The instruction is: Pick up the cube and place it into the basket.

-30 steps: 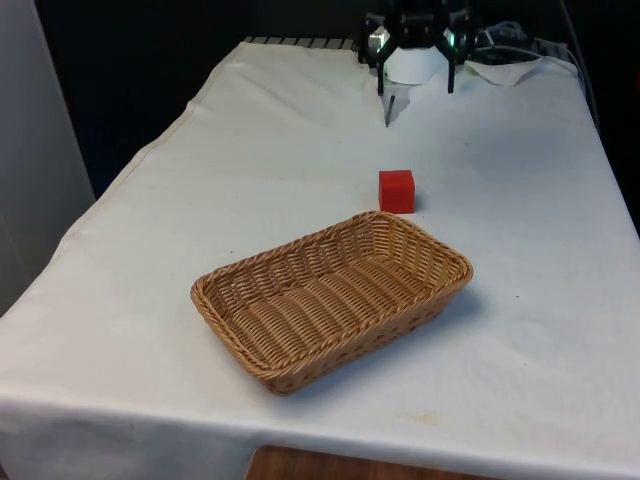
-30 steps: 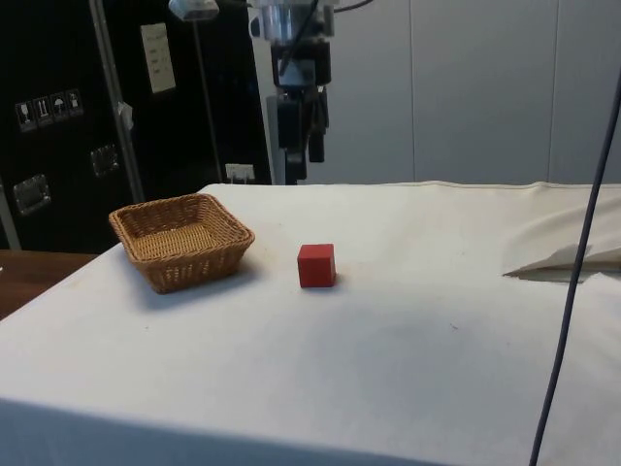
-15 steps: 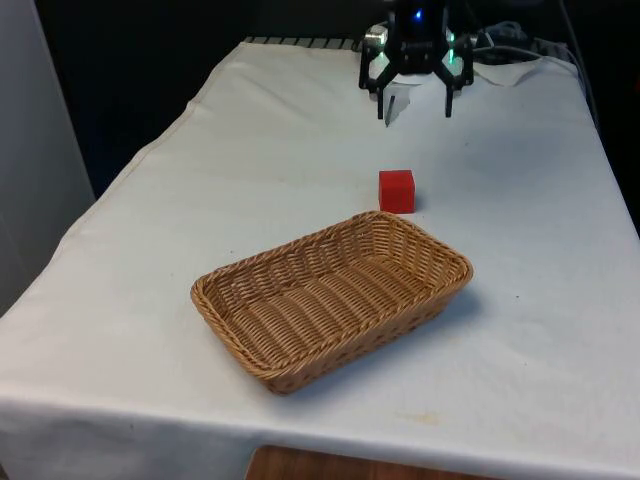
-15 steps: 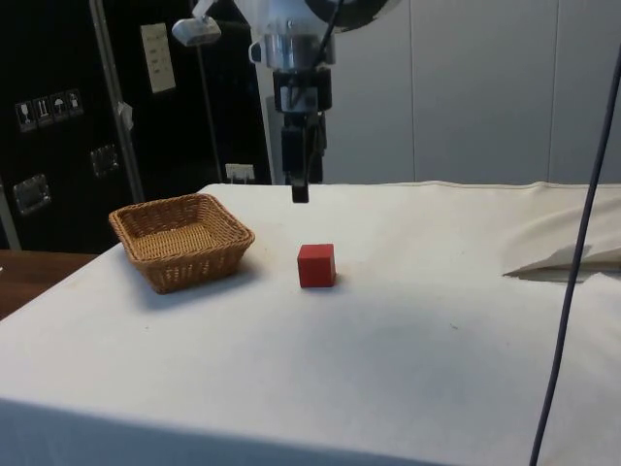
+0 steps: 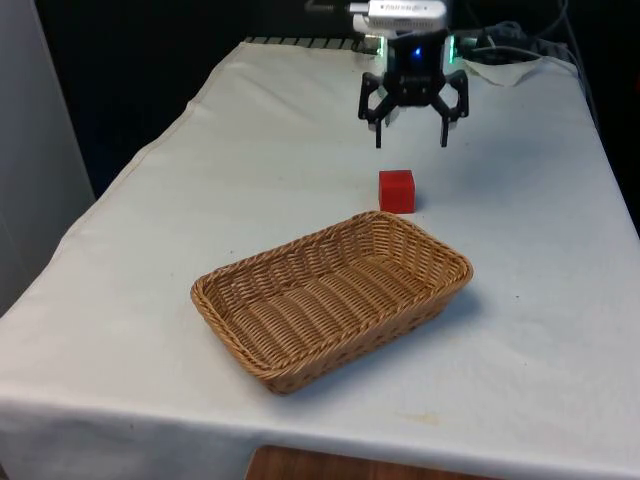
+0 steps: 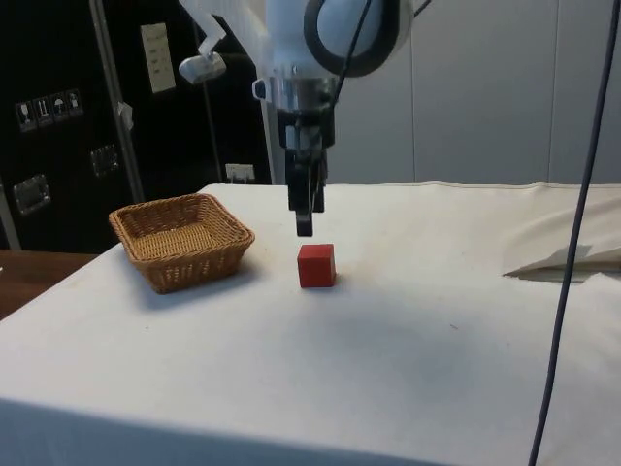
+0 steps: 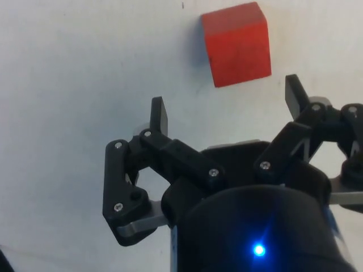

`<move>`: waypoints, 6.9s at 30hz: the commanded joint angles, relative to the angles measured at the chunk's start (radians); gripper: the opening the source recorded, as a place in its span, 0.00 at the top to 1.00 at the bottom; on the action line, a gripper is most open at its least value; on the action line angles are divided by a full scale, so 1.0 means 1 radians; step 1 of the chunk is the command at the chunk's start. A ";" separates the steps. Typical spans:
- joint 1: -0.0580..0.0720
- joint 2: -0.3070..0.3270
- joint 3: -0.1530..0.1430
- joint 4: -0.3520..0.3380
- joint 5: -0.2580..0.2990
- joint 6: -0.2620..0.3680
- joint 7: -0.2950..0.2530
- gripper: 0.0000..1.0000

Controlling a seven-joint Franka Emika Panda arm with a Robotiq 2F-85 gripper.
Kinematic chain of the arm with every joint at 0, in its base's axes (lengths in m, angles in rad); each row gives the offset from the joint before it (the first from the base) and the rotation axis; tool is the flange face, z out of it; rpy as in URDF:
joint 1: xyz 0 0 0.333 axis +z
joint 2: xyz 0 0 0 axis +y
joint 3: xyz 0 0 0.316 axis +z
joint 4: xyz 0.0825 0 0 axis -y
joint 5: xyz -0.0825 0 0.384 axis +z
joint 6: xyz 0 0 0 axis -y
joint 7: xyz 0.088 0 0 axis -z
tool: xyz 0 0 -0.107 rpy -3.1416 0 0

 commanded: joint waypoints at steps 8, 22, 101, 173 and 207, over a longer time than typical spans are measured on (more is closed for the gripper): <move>-0.007 0.067 0.009 -0.005 0.021 0.092 -0.016 0.00; -0.013 0.162 0.009 0.000 0.014 0.191 -0.010 0.00; -0.007 0.105 -0.017 0.214 0.001 -0.039 0.045 0.99; -0.084 0.634 -0.066 0.971 0.309 -0.228 -0.154 0.99; -0.079 0.696 -0.092 1.012 0.418 -0.219 -0.233 0.00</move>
